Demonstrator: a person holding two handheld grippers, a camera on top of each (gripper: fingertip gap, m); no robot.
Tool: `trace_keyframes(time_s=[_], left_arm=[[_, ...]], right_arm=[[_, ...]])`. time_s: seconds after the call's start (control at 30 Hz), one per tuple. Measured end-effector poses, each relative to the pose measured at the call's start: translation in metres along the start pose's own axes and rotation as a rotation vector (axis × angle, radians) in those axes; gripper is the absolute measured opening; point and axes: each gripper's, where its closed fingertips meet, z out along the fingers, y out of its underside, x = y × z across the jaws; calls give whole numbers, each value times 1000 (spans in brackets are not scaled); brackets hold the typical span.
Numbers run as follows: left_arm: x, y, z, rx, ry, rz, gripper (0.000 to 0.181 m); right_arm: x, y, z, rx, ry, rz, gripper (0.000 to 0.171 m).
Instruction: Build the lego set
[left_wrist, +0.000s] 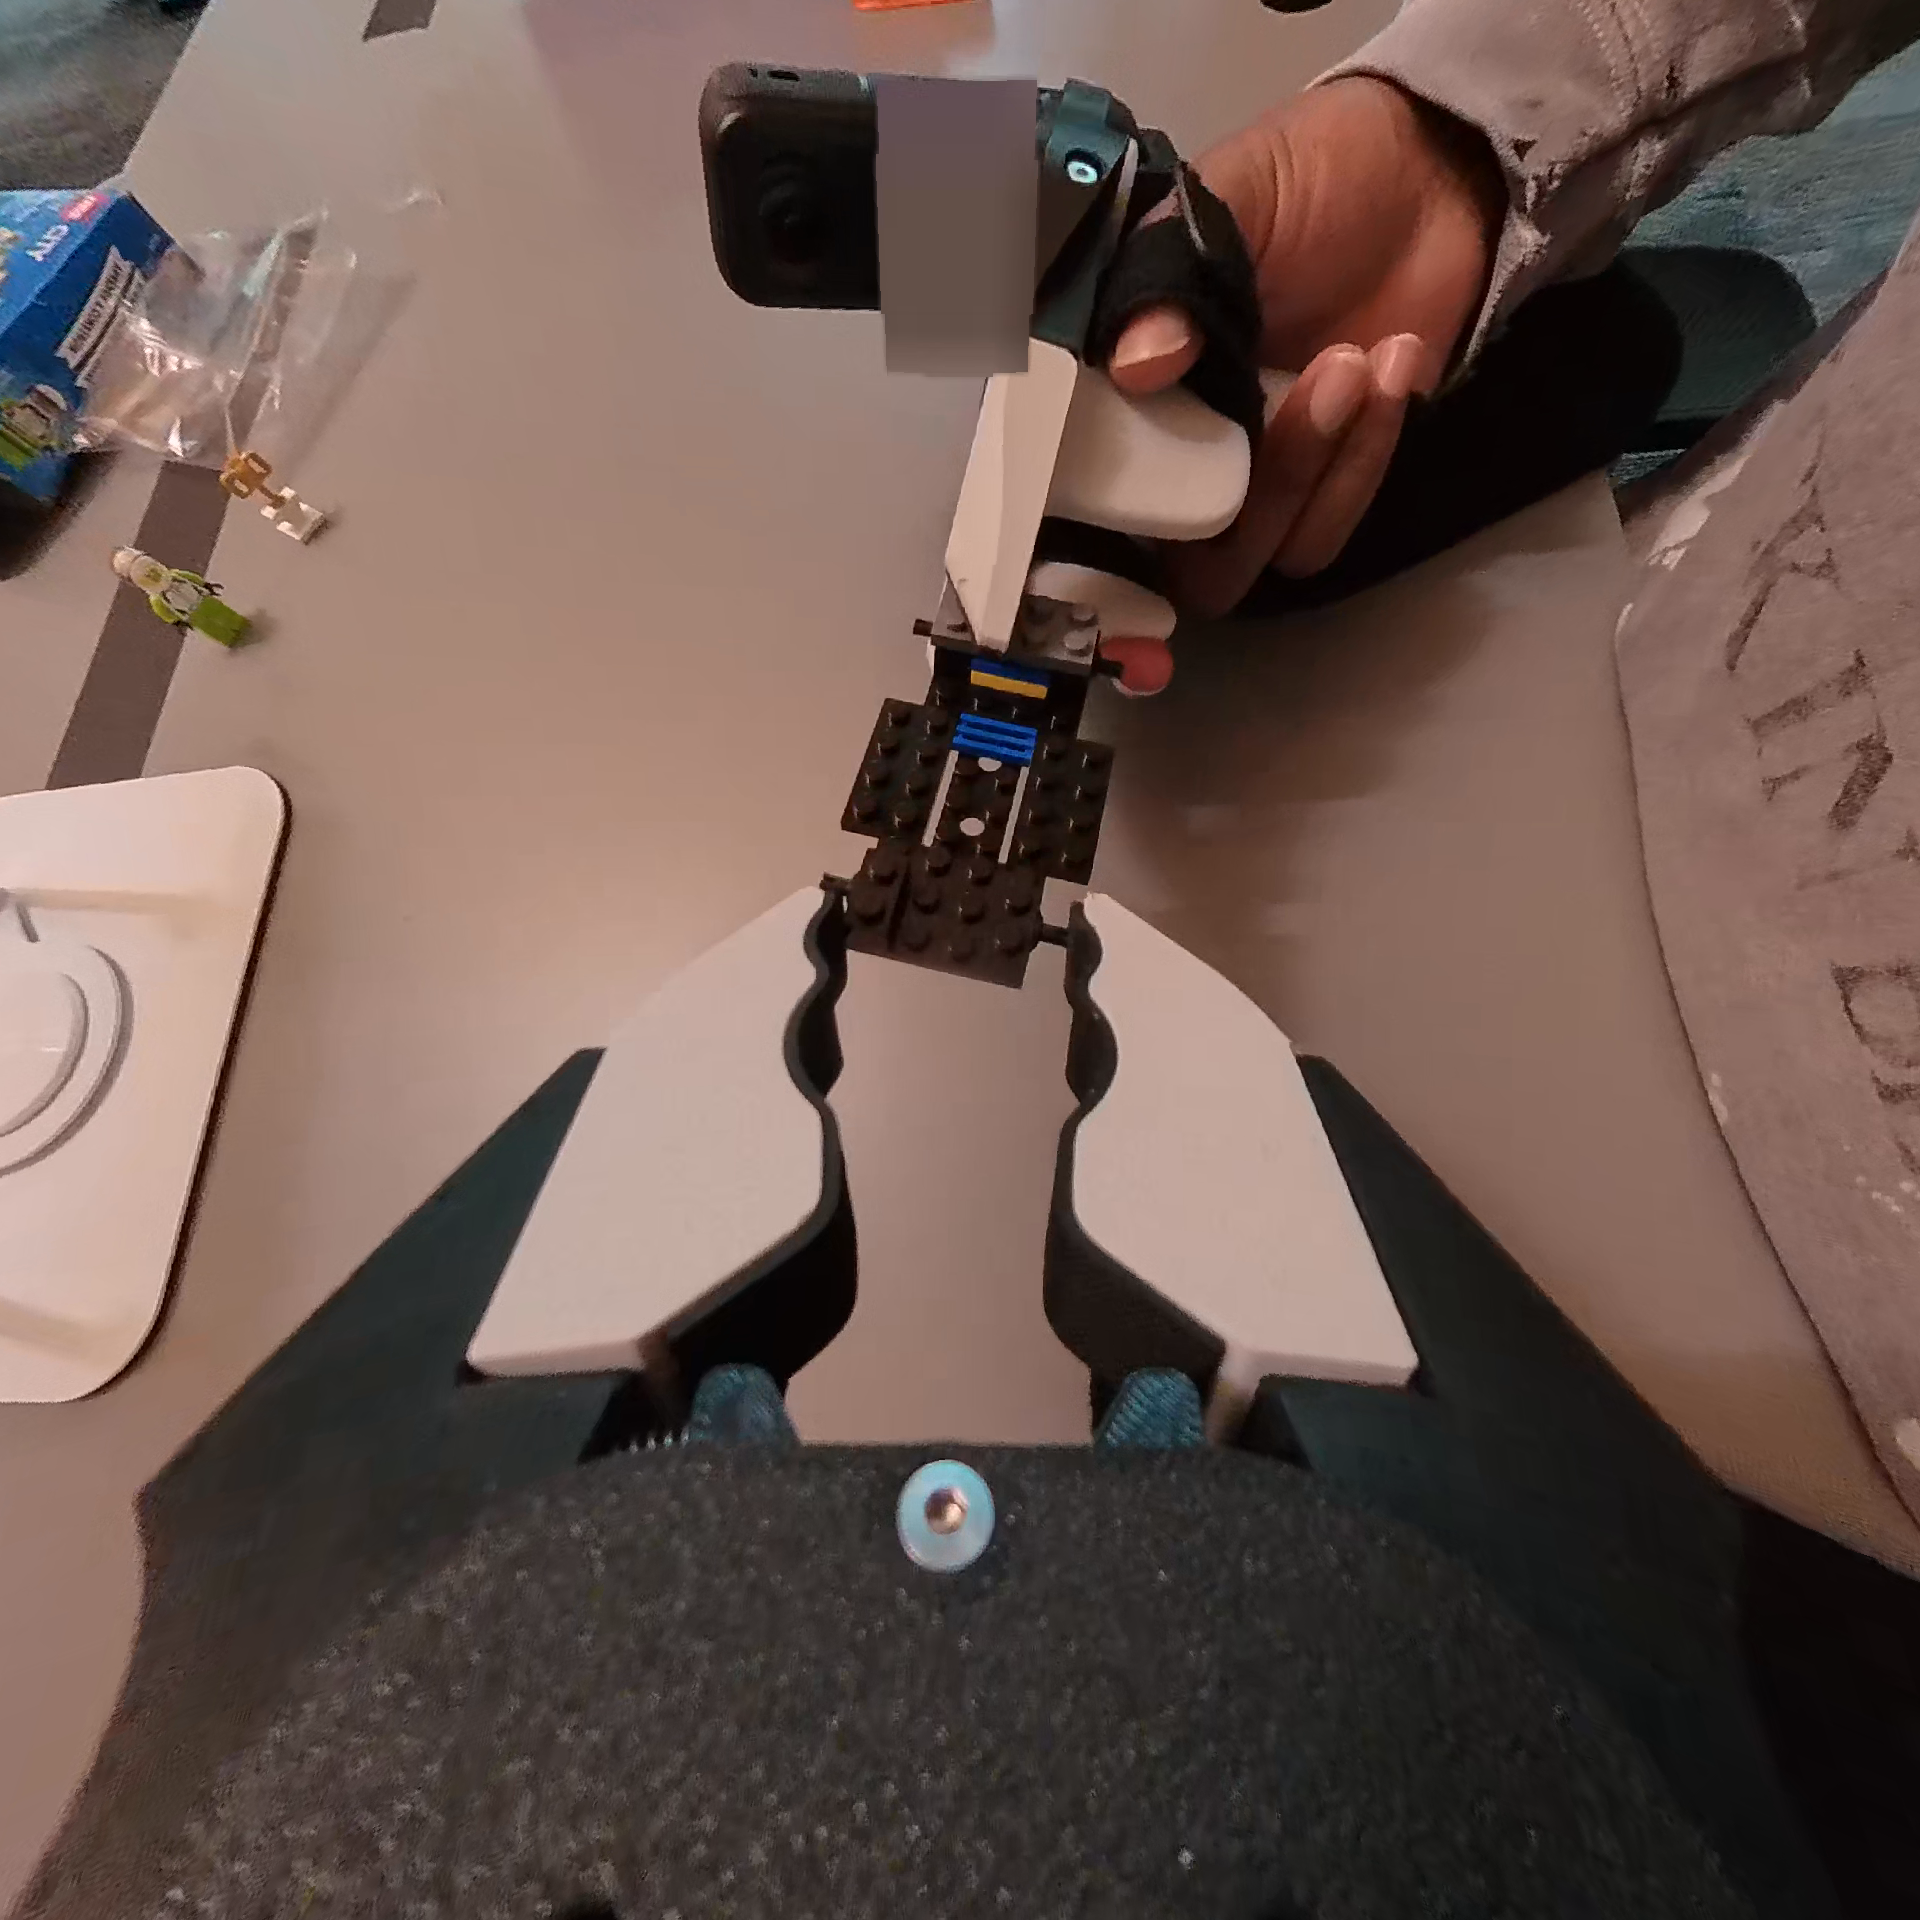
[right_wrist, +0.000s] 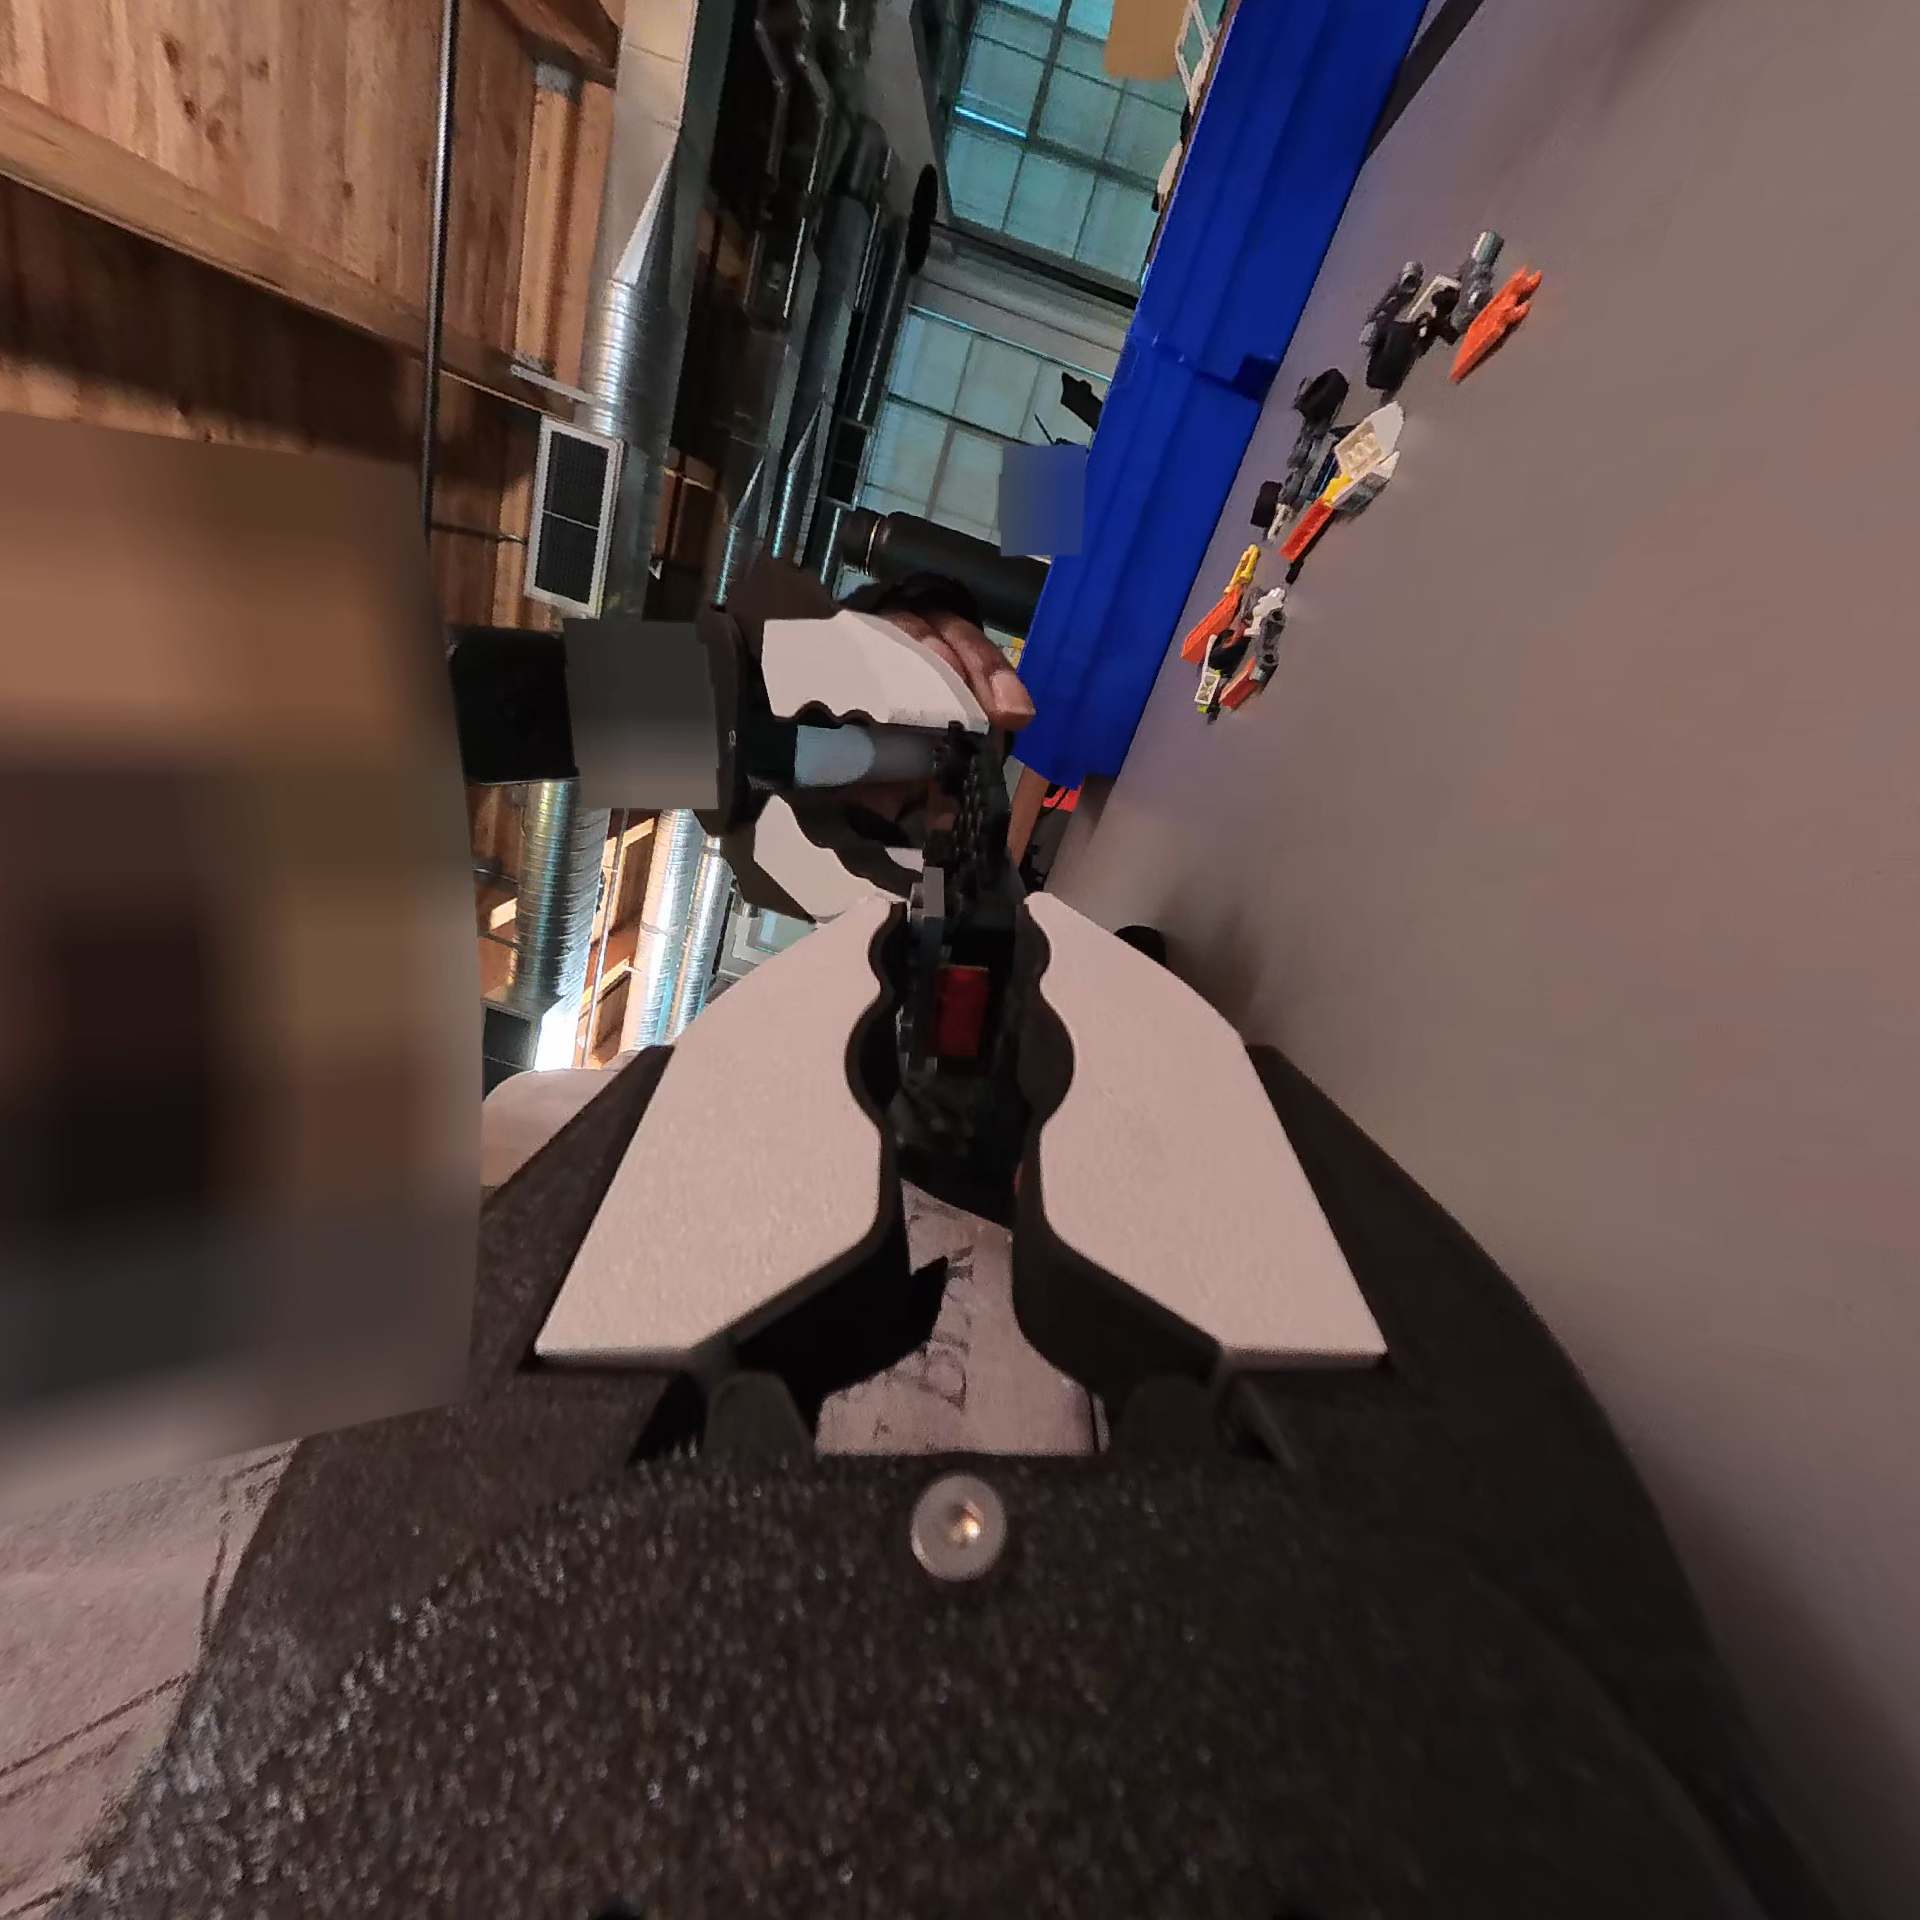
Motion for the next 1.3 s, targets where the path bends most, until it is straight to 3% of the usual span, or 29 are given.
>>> trace_keyframes(time_s=[0.4, 0.97, 1.3], left_arm=[[10, -6, 0, 49, -9, -12, 40], [19, -8, 3, 179, -59, -127, 40], [20, -10, -1, 240, -87, -98, 40]], right_arm=[[-3, 12, -4, -82, -33, 16, 18], [-3, 15, -9, -81, -40, 63, 17], [-6, 15, -7, -93, -56, 40, 17]])
